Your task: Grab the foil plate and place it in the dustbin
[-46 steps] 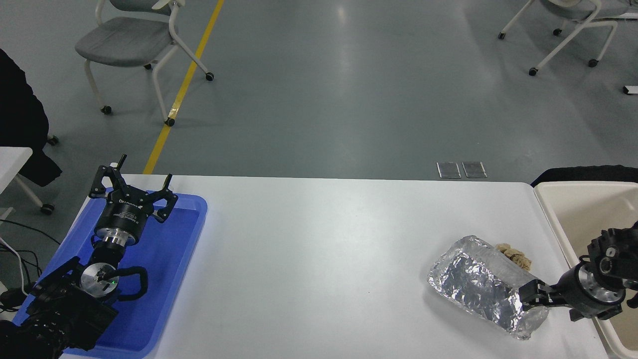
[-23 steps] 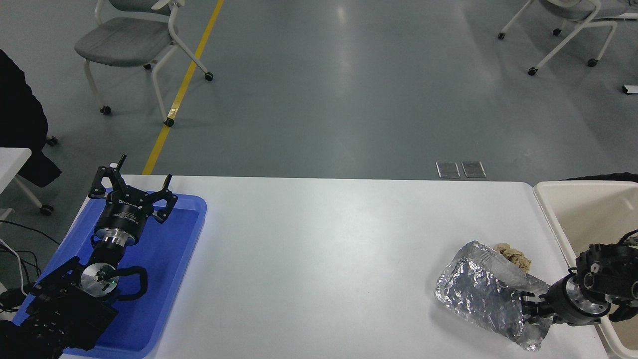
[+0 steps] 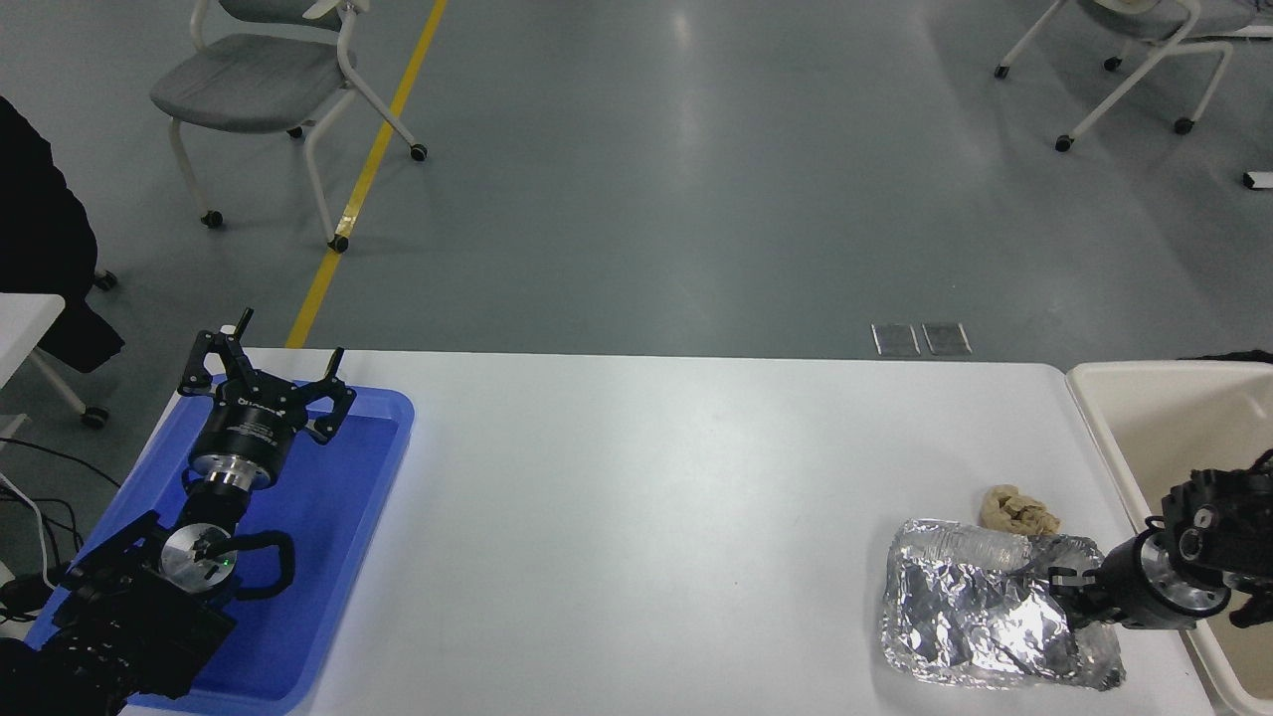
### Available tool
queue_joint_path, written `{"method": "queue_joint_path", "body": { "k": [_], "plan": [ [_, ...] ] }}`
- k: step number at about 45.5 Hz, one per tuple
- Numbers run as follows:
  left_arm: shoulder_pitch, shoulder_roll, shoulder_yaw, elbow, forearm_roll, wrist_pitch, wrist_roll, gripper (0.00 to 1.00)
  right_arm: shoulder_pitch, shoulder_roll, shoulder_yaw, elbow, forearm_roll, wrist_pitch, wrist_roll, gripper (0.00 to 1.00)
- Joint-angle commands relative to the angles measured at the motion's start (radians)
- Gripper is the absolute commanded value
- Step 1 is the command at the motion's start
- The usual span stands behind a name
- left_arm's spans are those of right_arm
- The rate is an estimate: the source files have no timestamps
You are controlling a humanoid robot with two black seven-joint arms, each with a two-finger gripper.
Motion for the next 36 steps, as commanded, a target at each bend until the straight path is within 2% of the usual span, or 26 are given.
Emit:
{"method": "queue_joint_path", "body": {
  "k": [1, 10, 22, 36],
  "plan": [
    [0.000, 0.000, 0.000, 0.002, 0.000, 0.000, 0.000, 1.00, 0.317, -0.102, -0.188, 0.170, 0.018, 0.054, 0.000, 0.00],
    [0.002, 0.002, 0.000, 0.002, 0.000, 0.000, 0.000, 1.00, 0.683, -0.085, -0.431, 0.285, 0.132, 0.101, -0.002, 0.00],
    [0.000, 0.002, 0.000, -0.002, 0.000, 0.000, 0.000, 1.00, 1.013, 0.068, -0.630, 0.370, 0.264, 0.193, 0.001, 0.00],
    [0.000, 0.002, 0.000, 0.001, 0.000, 0.000, 0.000, 1.00, 1.178, 0.138, -0.666, 0.408, 0.270, 0.279, 0.000, 0.00]
  ]
}}
